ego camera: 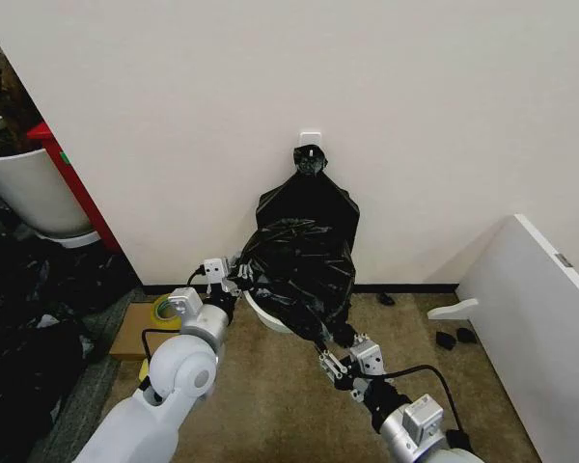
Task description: Place the garbage bag over the trash bin.
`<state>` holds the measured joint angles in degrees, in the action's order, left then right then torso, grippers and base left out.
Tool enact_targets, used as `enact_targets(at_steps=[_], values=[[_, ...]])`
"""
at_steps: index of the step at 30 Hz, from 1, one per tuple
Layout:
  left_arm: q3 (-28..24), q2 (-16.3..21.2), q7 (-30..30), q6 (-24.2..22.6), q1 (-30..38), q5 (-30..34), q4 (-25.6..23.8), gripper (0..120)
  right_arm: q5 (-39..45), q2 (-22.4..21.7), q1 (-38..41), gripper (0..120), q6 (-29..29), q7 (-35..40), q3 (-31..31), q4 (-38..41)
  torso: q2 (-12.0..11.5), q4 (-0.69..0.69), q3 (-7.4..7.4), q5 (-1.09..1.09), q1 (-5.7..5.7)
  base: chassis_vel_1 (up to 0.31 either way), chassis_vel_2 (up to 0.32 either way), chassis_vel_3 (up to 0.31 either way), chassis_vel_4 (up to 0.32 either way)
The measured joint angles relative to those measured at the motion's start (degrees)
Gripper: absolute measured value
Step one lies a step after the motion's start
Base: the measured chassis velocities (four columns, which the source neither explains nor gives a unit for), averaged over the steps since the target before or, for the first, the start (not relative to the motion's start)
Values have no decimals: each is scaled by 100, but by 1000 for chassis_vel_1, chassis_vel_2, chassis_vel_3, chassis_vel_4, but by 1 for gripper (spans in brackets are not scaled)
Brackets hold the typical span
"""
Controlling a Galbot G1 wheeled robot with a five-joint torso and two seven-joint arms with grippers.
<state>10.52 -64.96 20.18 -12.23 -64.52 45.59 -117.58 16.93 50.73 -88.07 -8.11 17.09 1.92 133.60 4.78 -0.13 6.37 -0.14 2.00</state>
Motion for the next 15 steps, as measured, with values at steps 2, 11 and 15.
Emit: enact_targets(at_steps=[2, 11, 15], values=[[-7, -15, -1, 0, 22, -2, 22, 5, 13, 6, 28, 74, -29, 11, -22, -23, 0, 0, 0, 0, 0, 0, 0, 0, 0], [-29, -61, -2, -1, 57, -3, 57, 5, -85, 72, 87, 41, -37, -15, -85, -165, 0, 0, 0, 0, 0, 0, 0, 0, 0], [-30, -63, -2, -2, 57, -1, 57, 5, -132, 78, 89, 33, -20, -31, -88, -183, 0, 0, 0, 0, 0, 0, 0, 0, 0]])
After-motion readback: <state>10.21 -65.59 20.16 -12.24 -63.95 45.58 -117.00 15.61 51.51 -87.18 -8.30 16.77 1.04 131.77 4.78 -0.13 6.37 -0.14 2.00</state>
